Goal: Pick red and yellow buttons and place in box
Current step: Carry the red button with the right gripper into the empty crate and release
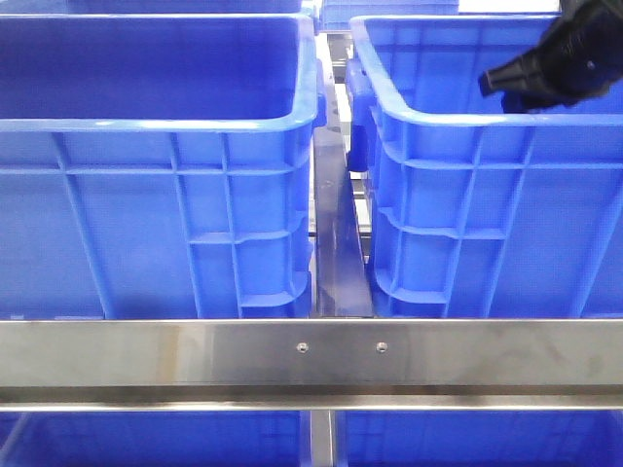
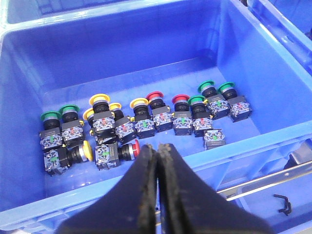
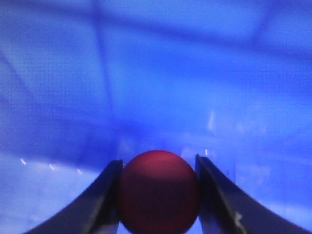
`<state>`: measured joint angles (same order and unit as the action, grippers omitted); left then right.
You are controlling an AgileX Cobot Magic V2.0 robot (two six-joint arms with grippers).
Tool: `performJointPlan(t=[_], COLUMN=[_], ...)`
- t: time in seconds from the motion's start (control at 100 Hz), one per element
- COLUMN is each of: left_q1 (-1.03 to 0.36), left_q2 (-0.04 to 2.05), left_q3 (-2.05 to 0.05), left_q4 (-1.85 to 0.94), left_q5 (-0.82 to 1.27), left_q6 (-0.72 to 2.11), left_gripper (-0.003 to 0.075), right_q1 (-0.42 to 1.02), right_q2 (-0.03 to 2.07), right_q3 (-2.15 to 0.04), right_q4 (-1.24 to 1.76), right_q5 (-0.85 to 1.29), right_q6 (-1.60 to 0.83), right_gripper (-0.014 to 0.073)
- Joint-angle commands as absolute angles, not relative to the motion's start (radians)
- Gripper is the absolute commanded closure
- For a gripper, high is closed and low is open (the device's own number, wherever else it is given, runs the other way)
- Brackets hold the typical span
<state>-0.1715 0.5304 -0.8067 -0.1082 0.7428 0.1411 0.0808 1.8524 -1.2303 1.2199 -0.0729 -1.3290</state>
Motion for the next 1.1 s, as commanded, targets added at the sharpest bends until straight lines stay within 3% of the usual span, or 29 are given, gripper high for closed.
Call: performJointPlan(t=[0.0,0.49,0.56,0.7,0.8,1.09], left_q1=[-0.172,-0.172,-0.172,-0.172,-0.172,-0.172], left_q2=[0.534,0.534,0.534,0.534,0.534,0.534], left_q3=[-0.833,-0.833,-0.833,-0.833,-0.833,-0.833], left_q4=[-0.123,-0.123,-0.123,-0.123,-0.123,-0.123], left_q5=[0.668,0.668,0.668,0.668,0.668,0.668], left_q6=[0.134,0.134,0.134,0.134,0.134,0.134], left_gripper=[0.0739,0.0739,0.0739,0.0739,0.0739,0.0739], right_q1=[0.071,0.072,0.072,0.072,0.072,0.072], right_q2=[1.815,1.869,1.872,1.863,1.853,1.772], right_q3=[-1.268,-1.268,-1.268,-1.268,-1.268,-1.267], right_q4=[1.221,1.221,1.221,1.221,1.221,1.221], right_q5=[-0.059,0.000,0.000,-0.007,-0.035,-0.042], right_q6=[-1.342,-1.342,-1.342,-1.342,-1.342,-1.342], right_gripper=[0.0496,0.0480,0.0419,0.0179,0.0060,0.0027])
